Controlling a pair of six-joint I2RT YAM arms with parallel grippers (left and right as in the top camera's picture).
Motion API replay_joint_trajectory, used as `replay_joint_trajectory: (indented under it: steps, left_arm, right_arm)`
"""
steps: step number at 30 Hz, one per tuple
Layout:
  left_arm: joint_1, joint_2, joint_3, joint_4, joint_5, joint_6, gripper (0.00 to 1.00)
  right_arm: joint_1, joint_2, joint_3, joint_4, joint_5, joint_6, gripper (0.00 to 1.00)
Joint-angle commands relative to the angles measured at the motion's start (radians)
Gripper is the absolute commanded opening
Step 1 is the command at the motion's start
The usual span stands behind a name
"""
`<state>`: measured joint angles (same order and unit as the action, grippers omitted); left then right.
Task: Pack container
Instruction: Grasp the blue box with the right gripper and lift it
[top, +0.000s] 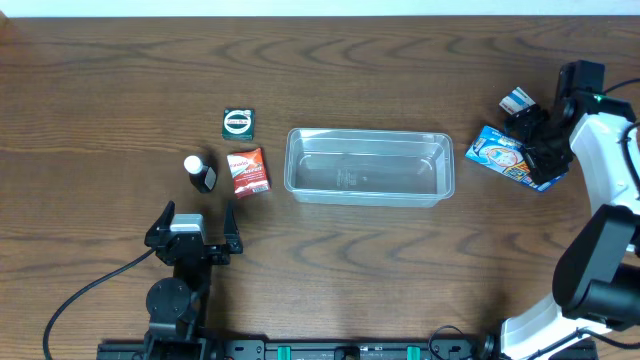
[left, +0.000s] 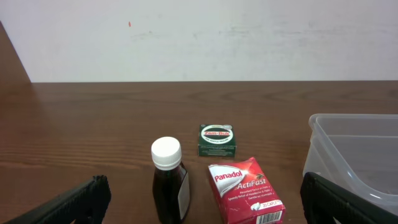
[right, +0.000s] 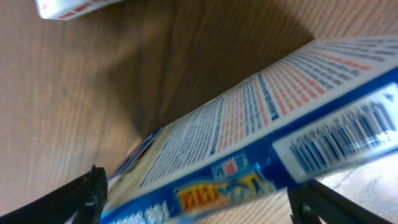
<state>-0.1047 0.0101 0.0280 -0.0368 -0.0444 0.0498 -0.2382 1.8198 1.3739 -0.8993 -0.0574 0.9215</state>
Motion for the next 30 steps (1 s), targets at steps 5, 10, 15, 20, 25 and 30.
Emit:
replay_joint_trajectory:
  steps: [5, 10, 15, 20, 25, 30]
  left_arm:
    - [0.006, -0.006, -0.024, -0.032, -0.015, 0.006, 0.98]
    - [0.006, -0.006, -0.024, -0.032, -0.015, 0.006, 0.98]
    - [0.006, -0.006, -0.024, -0.032, -0.016, 0.006, 0.98]
    - [0.006, -0.006, -0.024, -0.032, -0.015, 0.006, 0.98]
    - [0.006, -0.006, -0.024, -0.032, -0.015, 0.006, 0.98]
    - [0.006, -0.006, -0.024, -0.032, -0.016, 0.006, 0.98]
  right_arm:
    - [-0.007, 0.013, 0.020, 0.012, 0.073, -0.076, 0.81]
    - [-0.006, 0.013, 0.020, 0.009, 0.079, -0.160, 0.63]
    - [-0.005, 0.013, 0.020, -0.003, 0.079, -0.246, 0.33]
    - [-0.005, 0.013, 0.020, -0.024, 0.079, -0.300, 0.27]
    - [-0.005, 0.013, 0.020, -0.034, 0.075, -0.381, 0.04]
    - [-0.006, -0.009, 0.021, -0.035, 0.006, -0.543, 0.01]
